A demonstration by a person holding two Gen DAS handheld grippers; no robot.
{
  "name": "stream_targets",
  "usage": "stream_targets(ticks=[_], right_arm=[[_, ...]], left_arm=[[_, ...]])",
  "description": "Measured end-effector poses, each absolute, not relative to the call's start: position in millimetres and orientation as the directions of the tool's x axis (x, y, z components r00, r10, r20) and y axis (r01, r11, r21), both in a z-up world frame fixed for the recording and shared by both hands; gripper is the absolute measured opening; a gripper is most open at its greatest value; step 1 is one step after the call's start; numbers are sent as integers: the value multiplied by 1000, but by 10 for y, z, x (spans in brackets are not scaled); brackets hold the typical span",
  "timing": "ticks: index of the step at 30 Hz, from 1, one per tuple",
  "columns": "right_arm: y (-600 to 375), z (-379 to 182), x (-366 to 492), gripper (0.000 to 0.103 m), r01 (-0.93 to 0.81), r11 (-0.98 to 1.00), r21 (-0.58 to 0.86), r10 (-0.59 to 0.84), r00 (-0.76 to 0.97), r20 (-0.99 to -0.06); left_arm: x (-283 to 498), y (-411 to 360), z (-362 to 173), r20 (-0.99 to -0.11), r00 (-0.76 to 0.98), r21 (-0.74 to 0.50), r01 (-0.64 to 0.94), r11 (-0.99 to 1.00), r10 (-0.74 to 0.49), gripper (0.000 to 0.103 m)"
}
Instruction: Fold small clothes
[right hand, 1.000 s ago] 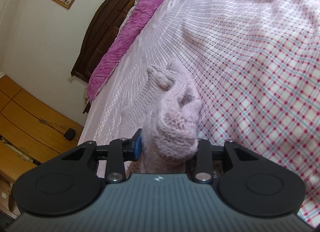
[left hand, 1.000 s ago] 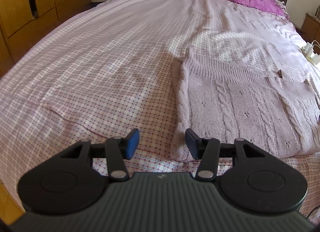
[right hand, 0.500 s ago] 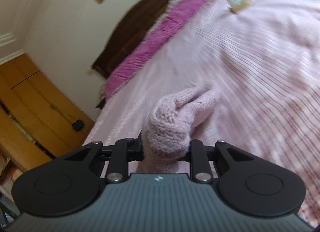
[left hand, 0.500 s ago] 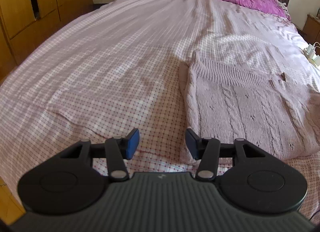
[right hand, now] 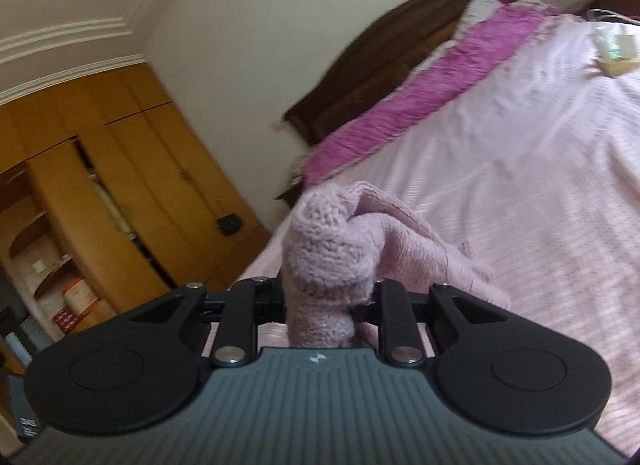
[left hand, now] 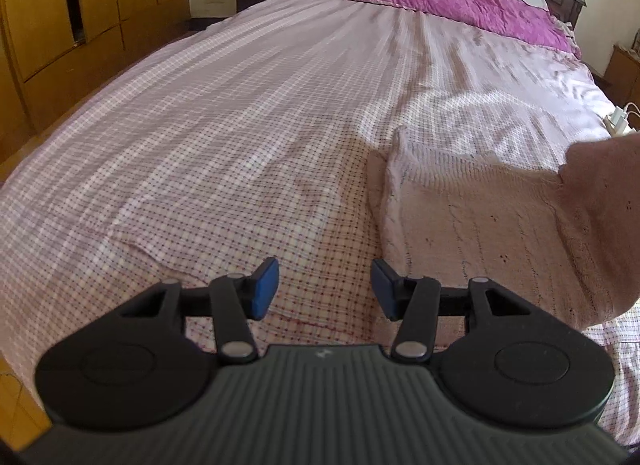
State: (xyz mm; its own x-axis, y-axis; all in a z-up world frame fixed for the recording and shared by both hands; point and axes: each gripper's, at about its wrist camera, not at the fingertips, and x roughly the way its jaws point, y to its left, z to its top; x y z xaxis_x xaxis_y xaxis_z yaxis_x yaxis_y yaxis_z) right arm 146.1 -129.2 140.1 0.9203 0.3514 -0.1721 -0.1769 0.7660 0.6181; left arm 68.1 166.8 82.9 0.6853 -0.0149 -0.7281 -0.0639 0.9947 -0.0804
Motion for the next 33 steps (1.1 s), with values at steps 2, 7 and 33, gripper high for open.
stream_targets(ticks=[2,7,33], right_arm=[[-1116,1477,1510,25,-210,758,617,381,911,-159],[-538,1553,1663,25,-277,758,591,455,874,-174],[1098,1047,1403,59,-515,814,269,575,650,-496]], left_arm=[[663,1713,836,-727,687,-80,-73,994,-8,53],[617,1864,856,-721,693,-82,-96,992,8,53],[969,1877,1137,-639,743,-193,98,976,-201,53]])
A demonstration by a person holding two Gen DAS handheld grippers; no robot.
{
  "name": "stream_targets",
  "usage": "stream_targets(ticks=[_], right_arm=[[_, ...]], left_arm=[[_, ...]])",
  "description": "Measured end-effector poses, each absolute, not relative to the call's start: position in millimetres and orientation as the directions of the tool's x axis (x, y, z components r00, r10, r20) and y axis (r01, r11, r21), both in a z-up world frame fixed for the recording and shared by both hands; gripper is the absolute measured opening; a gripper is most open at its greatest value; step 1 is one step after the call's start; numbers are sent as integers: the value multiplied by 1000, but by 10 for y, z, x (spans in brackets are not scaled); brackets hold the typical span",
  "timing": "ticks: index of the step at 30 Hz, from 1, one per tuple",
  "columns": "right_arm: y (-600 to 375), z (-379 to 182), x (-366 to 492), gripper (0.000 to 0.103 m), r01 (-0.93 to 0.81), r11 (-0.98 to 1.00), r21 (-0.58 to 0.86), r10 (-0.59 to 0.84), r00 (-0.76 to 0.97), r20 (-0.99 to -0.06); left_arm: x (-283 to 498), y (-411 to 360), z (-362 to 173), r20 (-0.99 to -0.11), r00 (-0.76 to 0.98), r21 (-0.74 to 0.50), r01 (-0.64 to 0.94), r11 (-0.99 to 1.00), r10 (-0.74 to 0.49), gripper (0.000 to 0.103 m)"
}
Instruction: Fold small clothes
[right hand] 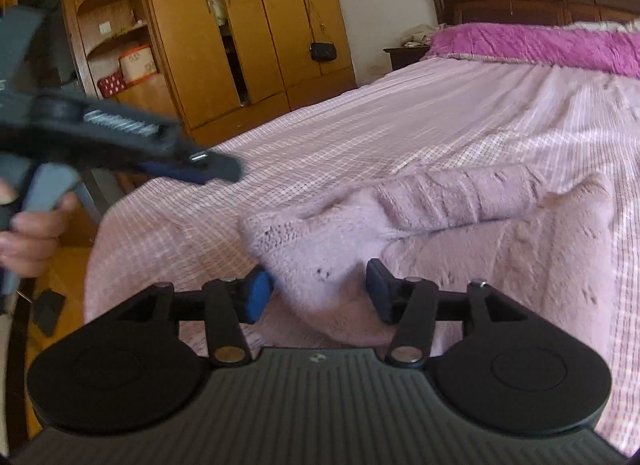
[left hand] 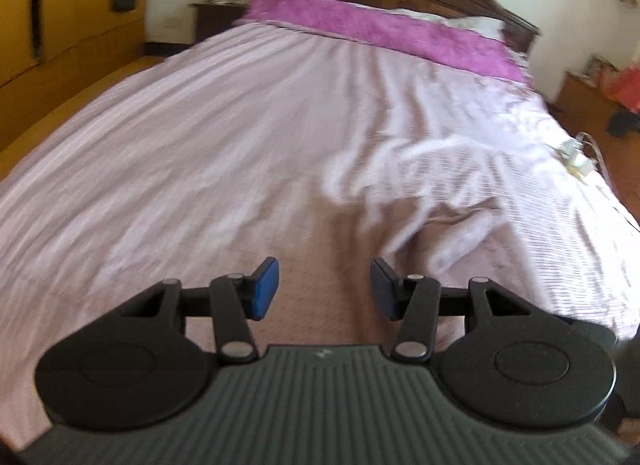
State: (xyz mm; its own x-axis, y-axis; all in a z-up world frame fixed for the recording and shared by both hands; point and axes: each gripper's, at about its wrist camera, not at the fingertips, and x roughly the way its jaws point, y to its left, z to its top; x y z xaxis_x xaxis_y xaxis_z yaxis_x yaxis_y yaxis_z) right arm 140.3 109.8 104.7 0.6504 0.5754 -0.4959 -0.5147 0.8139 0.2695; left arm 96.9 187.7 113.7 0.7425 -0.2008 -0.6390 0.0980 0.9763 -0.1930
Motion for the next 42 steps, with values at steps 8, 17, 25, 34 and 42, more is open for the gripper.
stream_targets(ticks=[8,17,25,34,42], right_arm=[[343,1270,1139,60,-390,839,380,535,719,-443],[-320,1205,1119,60,-195,861,470,411,811,-416],[-432,965,1182,60,-108,856,506,370,810,-454],[-337,884,1247,60,-143,853,503,402,794,-456],[-191,893,1270,61,-183,878,441,398,790,-465]], left_arm=[[1391,1241,1021,-670,671,-180,267,947,-317,56],[1701,733,688,-736,640,39,365,930,-220,71],[1969,951,491,-726,619,-148,285,947,-299,24],[1705,1507,518,-605,747,-356,55,933,-275,21],[1768,1554,411,-648,735,-339,-44,940,-199,50]])
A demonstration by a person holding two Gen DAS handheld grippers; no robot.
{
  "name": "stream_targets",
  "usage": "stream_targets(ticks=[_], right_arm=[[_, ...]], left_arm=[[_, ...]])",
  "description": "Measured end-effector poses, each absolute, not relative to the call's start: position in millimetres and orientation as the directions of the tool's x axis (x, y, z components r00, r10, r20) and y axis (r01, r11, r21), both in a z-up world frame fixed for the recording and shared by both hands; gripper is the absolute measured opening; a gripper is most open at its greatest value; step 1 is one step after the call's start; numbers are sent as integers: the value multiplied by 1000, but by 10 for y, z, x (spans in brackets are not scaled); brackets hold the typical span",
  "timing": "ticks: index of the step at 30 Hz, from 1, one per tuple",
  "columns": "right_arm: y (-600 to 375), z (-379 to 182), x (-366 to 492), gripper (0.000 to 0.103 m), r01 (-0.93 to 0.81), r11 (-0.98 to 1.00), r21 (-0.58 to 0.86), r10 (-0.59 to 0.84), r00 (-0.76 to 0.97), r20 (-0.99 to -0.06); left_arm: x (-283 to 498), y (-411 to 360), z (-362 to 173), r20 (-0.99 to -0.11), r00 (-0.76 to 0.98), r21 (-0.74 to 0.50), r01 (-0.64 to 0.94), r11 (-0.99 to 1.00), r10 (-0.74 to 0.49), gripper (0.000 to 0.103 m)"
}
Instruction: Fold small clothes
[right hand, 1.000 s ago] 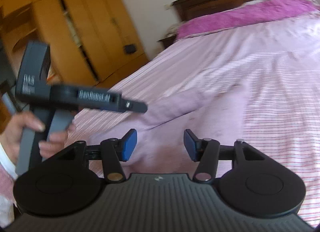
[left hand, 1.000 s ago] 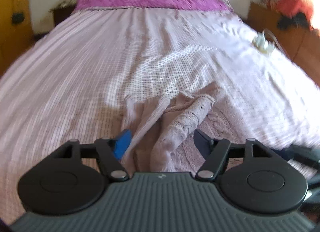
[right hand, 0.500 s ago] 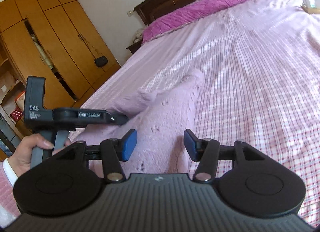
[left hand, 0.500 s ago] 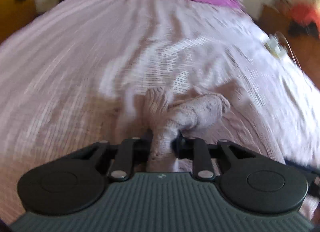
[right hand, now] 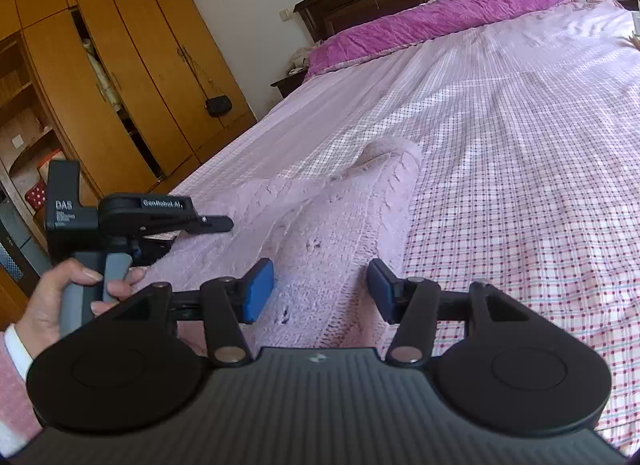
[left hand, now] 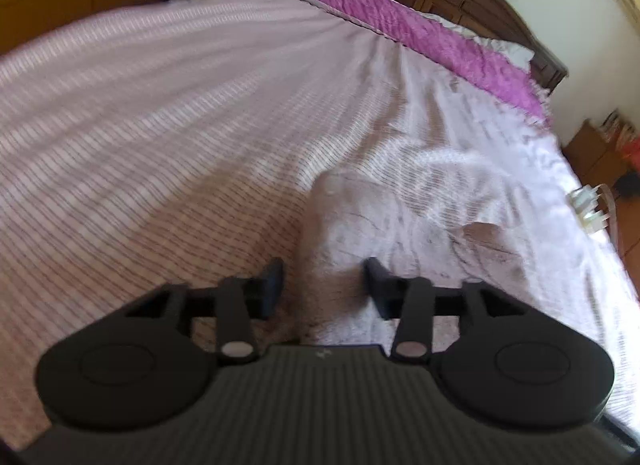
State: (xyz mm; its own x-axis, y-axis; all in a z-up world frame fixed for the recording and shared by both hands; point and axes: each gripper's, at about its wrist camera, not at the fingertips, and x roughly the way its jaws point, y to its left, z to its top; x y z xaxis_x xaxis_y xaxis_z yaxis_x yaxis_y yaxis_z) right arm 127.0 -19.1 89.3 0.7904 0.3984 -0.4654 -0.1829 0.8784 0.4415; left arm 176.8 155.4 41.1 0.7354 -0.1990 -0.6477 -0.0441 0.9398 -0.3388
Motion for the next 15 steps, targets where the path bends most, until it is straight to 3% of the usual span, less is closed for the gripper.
stream_targets(ticks=[3,6,9,15], right_arm=[[-229,880,1297,61,-175,867,466,408,787,-463],[-302,865,1328,61,-160,846,509,422,784,-455],[-389,869,1331,71,-132,823,553,427,786,-447],[-556,774,1459,80,-73,773,631,453,760,-467]], left_arm=[[1699,1504,486,-654,723,-319,2,948,-222,51],[1632,1501,525,-672,690,-346,29,938,-269,63],[1499,1535,534,-699,666,-340,10,940,-260,73],[1384,1648,405,-740,597,-398,-19,917,-309,73]])
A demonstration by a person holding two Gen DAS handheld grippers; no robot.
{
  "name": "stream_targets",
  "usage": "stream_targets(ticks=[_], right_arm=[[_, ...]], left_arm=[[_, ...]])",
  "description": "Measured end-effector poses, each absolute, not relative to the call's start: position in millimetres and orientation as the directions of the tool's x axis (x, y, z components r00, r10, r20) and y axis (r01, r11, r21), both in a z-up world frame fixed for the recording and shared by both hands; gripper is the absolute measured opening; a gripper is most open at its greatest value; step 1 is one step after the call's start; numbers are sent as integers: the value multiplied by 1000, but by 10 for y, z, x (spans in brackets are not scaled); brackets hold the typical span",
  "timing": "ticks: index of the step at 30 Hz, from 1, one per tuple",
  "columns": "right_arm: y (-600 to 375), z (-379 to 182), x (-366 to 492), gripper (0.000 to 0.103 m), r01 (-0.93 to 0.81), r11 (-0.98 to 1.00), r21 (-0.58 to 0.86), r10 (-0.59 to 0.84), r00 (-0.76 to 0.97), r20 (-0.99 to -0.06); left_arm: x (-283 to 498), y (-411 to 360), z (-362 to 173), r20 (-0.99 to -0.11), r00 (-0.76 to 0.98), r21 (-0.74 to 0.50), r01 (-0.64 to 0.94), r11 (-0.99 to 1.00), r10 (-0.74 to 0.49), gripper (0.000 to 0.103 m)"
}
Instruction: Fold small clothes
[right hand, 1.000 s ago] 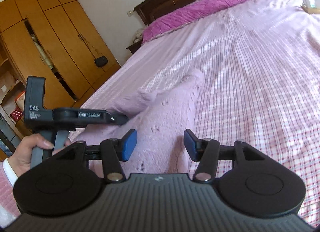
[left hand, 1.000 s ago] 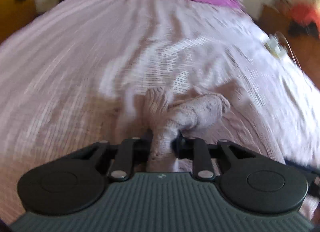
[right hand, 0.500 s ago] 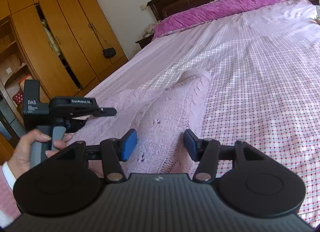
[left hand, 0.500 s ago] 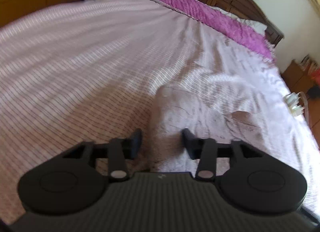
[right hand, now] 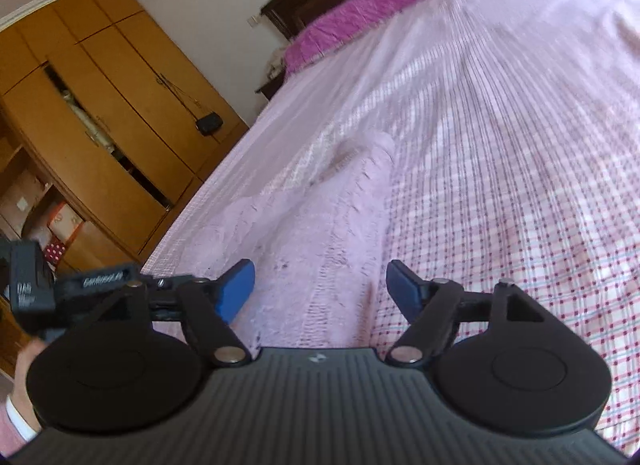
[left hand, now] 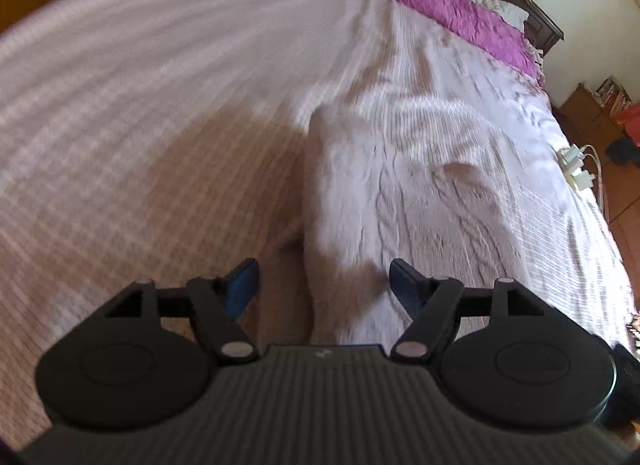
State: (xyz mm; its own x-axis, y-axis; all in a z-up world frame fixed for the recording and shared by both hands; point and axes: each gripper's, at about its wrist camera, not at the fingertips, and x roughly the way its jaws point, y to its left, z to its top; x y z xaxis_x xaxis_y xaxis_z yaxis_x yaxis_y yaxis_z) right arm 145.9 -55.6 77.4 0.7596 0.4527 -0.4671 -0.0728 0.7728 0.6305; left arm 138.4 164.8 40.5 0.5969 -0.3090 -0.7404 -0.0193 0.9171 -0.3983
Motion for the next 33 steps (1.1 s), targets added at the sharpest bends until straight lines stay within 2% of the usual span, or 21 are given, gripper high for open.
stream_targets(ticks=[5,12,14,15,16,19,27,33], right_arm=[[-591,603,1679,81,-35,718,695,516,698,-497],[-407,439,2010,82,-65,681,729,599,622,-504],[-356,430,2085,76,-70,680,730,605,616,-505],[-332,437,2116,65,-65,682,728,602,616,-508],[-310,451,2137,60,-61,688,723,595,618,-514],[-240,567,2162,52,-86,704,705,587,628,-510],[-331,1116,1985,50,-164,705,690,592,671,-446],[-693,1439,1539,50,-165,719,676,562,709,-425]], left_arm=[[1433,1643,253,-750,522,-478,-1,878,-407,73],[1524,1600,44,-694,499,-600,-3,800,-519,72],[1535,1640,-18,-672,501,-640,-23,768,-545,61],[1540,1664,-42,-659,503,-663,-36,748,-559,53],[1544,1685,-59,-644,505,-685,-46,727,-574,47],[1516,1702,-37,-630,516,-703,-62,708,-580,44],[1295,1506,224,-567,519,-750,-4,662,-640,42],[1085,1176,331,-511,499,-789,52,613,-700,42]])
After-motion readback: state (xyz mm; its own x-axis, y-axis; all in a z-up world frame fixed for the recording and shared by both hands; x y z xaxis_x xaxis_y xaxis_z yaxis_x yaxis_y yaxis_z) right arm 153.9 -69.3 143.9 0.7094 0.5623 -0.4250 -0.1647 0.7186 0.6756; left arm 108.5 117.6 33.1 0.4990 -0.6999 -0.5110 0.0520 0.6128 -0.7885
